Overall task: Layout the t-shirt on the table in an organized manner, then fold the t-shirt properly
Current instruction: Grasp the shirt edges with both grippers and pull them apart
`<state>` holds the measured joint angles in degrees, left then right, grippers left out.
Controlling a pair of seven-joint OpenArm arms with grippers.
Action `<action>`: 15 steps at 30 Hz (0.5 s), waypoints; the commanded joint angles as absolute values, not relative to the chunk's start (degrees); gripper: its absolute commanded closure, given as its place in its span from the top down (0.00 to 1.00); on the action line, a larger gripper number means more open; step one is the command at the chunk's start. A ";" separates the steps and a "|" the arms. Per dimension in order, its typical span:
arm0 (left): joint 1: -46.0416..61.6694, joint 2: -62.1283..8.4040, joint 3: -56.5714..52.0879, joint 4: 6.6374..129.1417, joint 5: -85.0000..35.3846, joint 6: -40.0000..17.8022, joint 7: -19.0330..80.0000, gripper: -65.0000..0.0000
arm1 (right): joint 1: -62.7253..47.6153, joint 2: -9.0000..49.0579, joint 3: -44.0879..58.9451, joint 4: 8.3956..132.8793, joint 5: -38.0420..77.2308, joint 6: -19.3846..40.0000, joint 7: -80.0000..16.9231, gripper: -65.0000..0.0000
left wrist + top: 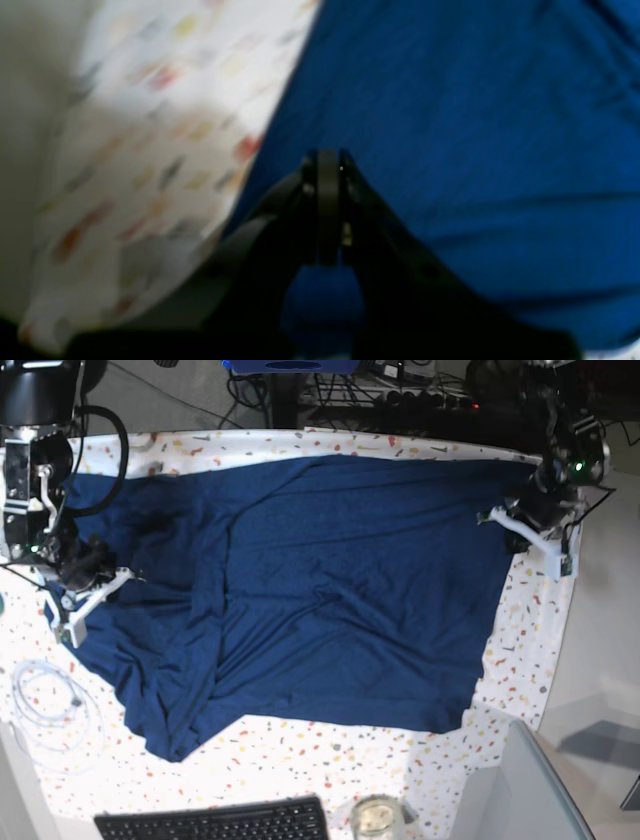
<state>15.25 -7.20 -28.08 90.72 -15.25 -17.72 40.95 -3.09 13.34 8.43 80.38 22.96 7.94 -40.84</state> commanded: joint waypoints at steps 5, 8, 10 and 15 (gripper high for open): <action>8.31 -8.04 -24.31 83.12 -6.11 -17.19 40.48 0.00 | -3.12 14.29 9.10 80.04 22.90 7.78 -41.80 0.01; 4.09 -7.43 -22.29 77.41 -2.15 -17.19 40.22 0.00 | -2.33 14.46 9.10 76.62 22.90 7.78 -41.63 0.01; 1.27 -7.43 -21.85 73.63 -0.84 -17.19 40.13 0.00 | -0.04 14.55 9.10 72.48 22.90 7.78 -41.63 0.01; -6.46 -7.43 -21.85 64.57 -0.22 -17.19 40.04 0.00 | 7.60 16.13 8.66 56.75 22.81 7.78 -36.44 0.01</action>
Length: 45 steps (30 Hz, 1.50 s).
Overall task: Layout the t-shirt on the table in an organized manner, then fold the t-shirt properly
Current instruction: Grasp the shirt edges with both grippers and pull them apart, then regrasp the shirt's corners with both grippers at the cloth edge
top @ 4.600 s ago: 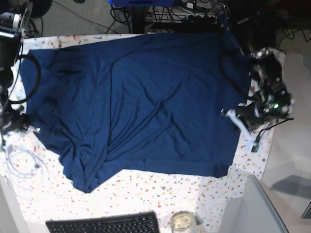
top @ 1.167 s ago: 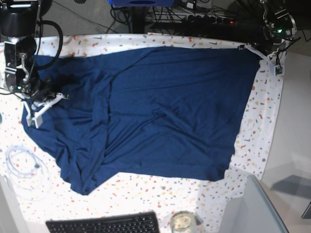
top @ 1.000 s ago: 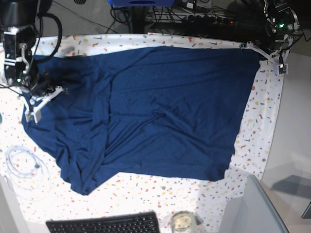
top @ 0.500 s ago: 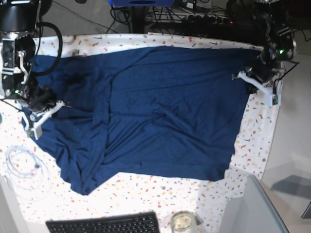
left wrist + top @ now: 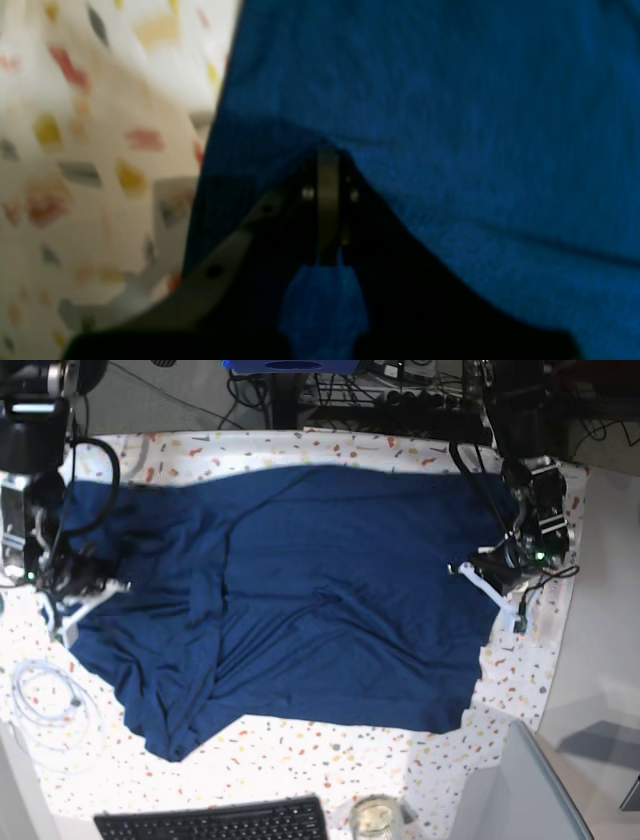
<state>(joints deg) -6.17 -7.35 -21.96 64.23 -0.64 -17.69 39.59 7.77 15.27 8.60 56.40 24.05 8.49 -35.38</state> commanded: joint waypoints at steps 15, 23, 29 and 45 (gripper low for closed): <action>-18.07 -5.76 -22.37 55.43 -0.75 -17.19 34.86 0.00 | 14.37 19.56 9.01 52.44 23.25 7.78 -33.63 0.01; -6.29 -5.76 -24.48 78.29 -2.07 -17.54 41.80 0.00 | 3.47 17.45 10.42 78.64 23.34 7.78 -41.01 0.02; 9.01 -8.40 -36.18 91.12 -19.56 -21.76 46.99 0.00 | -2.33 12.70 18.33 94.99 23.34 7.78 -54.55 0.10; 16.31 -7.96 -47.60 80.92 -31.34 -35.03 46.46 0.75 | -8.31 4.62 23.60 105.36 23.34 7.78 -64.04 0.89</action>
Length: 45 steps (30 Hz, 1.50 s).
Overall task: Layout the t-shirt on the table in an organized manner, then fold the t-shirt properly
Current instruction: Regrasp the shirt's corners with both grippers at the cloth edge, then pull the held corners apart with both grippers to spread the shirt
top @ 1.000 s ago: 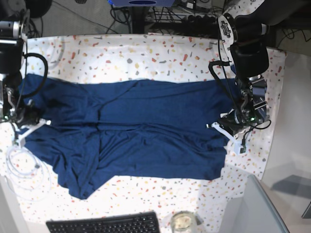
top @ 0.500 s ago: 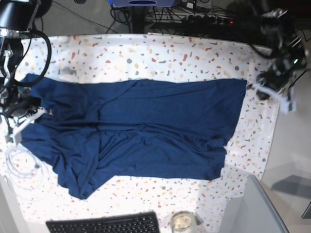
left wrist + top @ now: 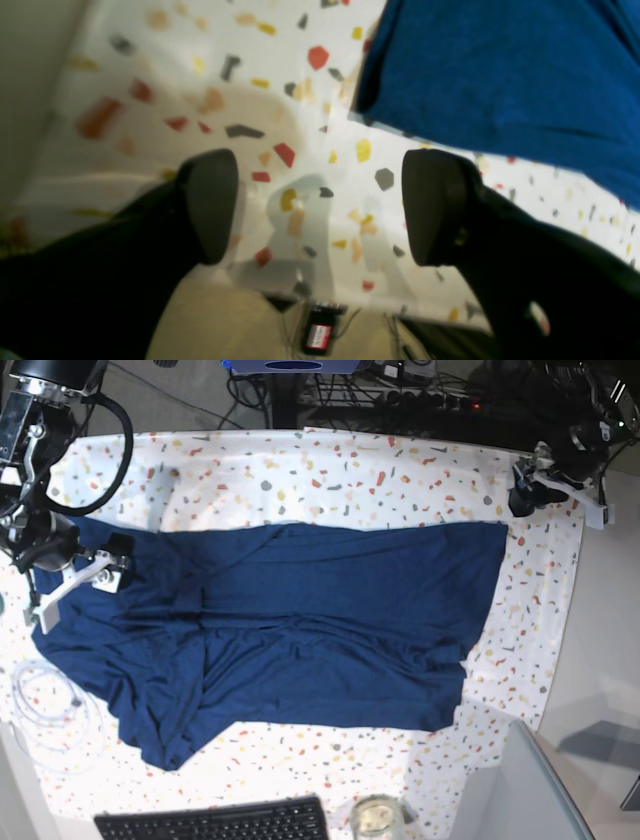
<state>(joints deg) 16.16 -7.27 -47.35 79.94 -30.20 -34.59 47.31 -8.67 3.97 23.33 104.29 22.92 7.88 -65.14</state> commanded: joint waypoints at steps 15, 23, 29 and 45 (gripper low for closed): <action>9.54 -7.78 -38.29 58.77 -31.43 -33.71 29.14 0.75 | -9.71 5.14 23.78 105.54 23.16 7.78 -63.69 0.89; 7.78 -6.29 -37.67 58.77 -31.43 -33.71 29.49 0.74 | -10.07 3.12 34.33 105.54 27.03 8.75 -62.46 0.89; 7.87 -6.11 -37.67 58.42 -31.52 -33.80 29.58 0.39 | -10.68 2.15 50.15 98.42 38.46 16.48 -60.18 0.89; 9.71 -6.46 -38.20 66.59 -31.60 -33.98 37.58 0.00 | -9.27 6.37 50.24 72.40 38.29 27.82 -47.16 0.83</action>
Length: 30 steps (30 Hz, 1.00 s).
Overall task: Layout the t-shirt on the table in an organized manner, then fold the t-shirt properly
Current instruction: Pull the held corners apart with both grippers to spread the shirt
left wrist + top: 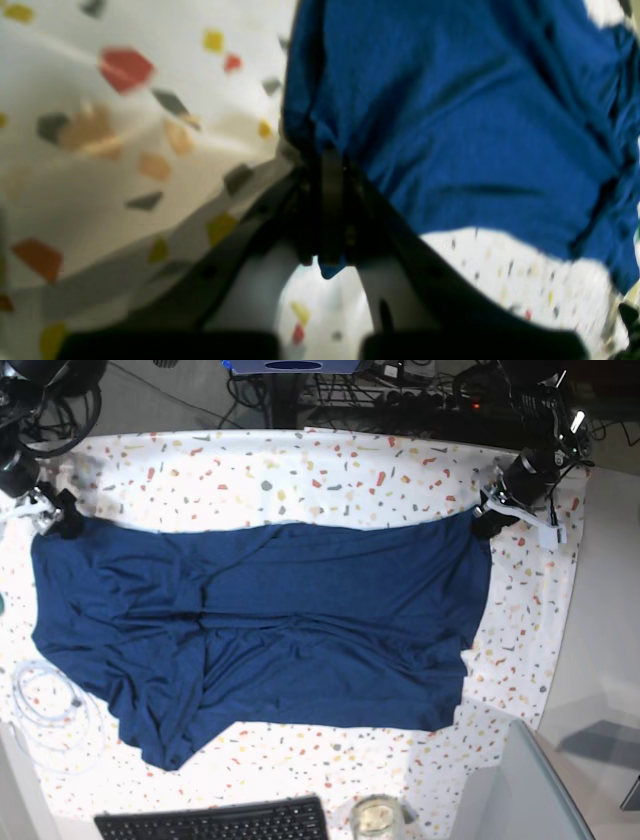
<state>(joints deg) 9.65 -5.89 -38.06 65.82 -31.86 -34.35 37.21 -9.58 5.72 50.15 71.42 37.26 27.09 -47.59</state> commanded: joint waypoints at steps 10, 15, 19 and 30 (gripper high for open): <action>9.89 -6.46 -37.85 69.23 -31.43 -33.89 37.85 0.00 | -8.13 9.01 50.07 63.69 38.29 30.64 -42.07 0.82; 10.59 -6.37 -37.76 69.58 -31.43 -33.80 37.85 0.00 | -7.69 9.01 50.07 62.90 38.29 32.04 -42.07 0.69; 10.59 -6.37 -38.02 69.23 -31.43 -33.80 37.85 0.00 | -7.16 9.01 47.78 62.90 38.29 32.04 -41.89 0.64; 11.12 -6.46 -38.02 69.32 -31.43 -33.80 37.85 0.00 | -7.16 9.01 47.43 63.34 38.55 32.04 -42.07 0.18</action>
